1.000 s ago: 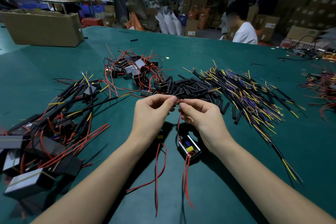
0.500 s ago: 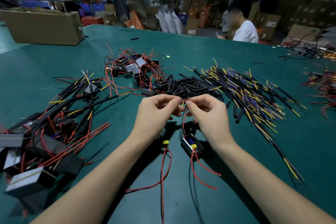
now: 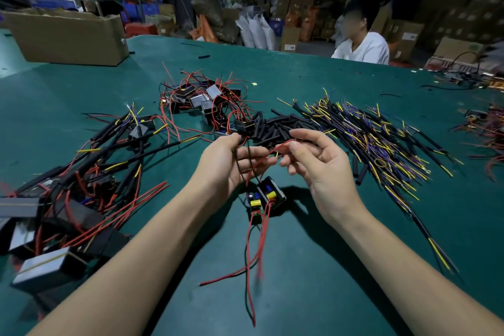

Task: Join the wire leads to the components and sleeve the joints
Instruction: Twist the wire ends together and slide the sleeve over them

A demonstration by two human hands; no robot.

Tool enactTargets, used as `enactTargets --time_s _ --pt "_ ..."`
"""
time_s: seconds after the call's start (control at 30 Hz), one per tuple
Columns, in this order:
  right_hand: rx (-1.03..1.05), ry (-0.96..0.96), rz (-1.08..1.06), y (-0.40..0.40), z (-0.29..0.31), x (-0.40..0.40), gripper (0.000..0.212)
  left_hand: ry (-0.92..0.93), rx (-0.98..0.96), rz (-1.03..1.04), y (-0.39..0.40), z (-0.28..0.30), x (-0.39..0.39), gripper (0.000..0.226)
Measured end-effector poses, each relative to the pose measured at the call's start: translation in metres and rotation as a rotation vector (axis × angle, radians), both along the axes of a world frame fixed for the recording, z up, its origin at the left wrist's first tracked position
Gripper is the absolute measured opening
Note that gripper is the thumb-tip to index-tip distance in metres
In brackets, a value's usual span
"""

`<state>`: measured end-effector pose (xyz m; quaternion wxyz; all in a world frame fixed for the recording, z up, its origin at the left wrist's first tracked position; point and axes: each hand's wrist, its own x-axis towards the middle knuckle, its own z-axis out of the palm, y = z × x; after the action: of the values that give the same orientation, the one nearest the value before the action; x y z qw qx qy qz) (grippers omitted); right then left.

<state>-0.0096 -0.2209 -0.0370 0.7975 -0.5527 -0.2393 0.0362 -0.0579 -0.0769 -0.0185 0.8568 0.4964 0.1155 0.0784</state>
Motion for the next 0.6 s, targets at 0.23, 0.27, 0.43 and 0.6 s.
enactTargets --time_s 0.23,0.27,0.43,0.6 --pt "-0.086 -0.041 -0.021 -0.001 -0.001 0.0 0.011 -0.134 0.399 -0.017 -0.013 -0.009 -0.004 0.018" --pt "-0.126 -0.065 -0.036 -0.002 -0.001 0.001 0.011 -0.129 0.433 -0.004 -0.013 -0.01 -0.003 0.017" --pt "-0.3 -0.256 -0.165 -0.006 -0.001 0.0 0.012 -0.052 0.619 0.099 -0.011 -0.017 0.004 0.018" --pt "-0.382 -0.409 -0.216 -0.009 -0.002 0.002 0.012 -0.027 0.863 0.2 -0.005 -0.023 0.004 0.015"
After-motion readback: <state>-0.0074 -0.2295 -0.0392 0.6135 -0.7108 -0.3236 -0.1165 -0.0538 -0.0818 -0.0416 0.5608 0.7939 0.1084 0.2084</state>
